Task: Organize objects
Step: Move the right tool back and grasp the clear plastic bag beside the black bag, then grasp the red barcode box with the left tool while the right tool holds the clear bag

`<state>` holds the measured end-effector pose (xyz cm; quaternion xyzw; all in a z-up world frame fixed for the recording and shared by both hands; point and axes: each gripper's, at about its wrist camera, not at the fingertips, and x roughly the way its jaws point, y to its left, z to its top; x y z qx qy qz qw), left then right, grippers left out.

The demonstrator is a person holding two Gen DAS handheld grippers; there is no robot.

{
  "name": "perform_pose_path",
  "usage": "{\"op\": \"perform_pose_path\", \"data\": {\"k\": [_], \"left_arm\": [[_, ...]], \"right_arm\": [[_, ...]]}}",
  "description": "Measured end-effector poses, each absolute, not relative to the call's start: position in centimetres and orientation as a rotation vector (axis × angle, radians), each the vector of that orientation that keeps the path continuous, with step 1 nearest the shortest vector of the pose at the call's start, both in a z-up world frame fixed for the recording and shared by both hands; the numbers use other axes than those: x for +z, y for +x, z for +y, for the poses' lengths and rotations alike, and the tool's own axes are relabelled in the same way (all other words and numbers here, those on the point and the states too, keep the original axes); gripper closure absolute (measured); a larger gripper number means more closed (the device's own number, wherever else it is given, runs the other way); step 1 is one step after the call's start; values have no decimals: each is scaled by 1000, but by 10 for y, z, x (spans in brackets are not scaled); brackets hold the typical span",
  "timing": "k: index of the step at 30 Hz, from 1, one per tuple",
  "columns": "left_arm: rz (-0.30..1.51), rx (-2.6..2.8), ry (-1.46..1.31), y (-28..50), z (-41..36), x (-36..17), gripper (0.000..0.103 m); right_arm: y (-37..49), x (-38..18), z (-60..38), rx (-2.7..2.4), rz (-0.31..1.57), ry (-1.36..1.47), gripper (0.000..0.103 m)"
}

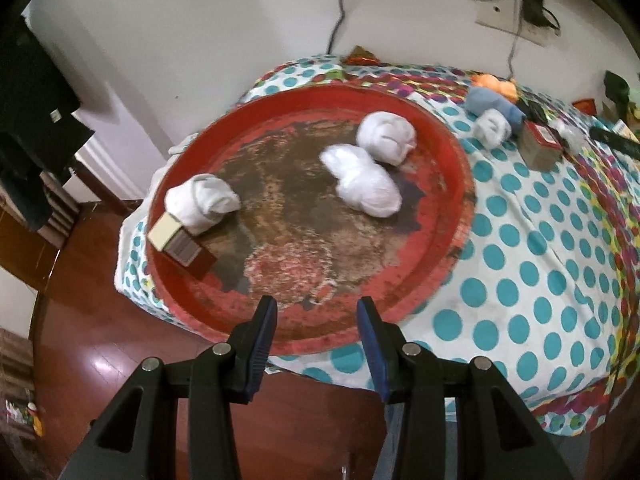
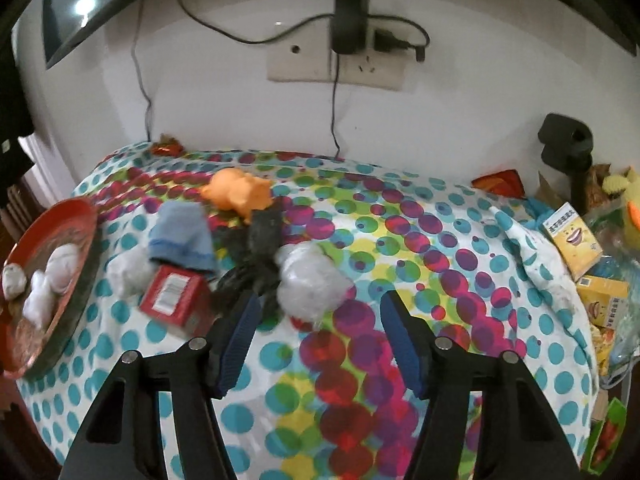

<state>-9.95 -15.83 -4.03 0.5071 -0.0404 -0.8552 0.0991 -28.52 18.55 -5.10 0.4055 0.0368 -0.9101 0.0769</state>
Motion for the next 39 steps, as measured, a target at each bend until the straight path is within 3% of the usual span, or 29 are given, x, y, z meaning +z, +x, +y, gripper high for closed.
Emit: {"op": "perform_pose_path", "data": {"k": [6,16,25,39], "left_arm": [[-160,-2556,1551,-102,-141,-48,61],[-244,-2551,1584,-107,-128,-59,61],[-301,-2552,1574,-107,-113,-52,61],[-220,-2769,1670,-174,-14,-30,61]], "right_arm": [[-321,-72,175,-2696,93,1269,47],[-339,-108,169,-2689,150,1320,66],[-305,-97,199,-2687,32,1232,68],[-250,-105,242,-2704,134,1278,68]]}}
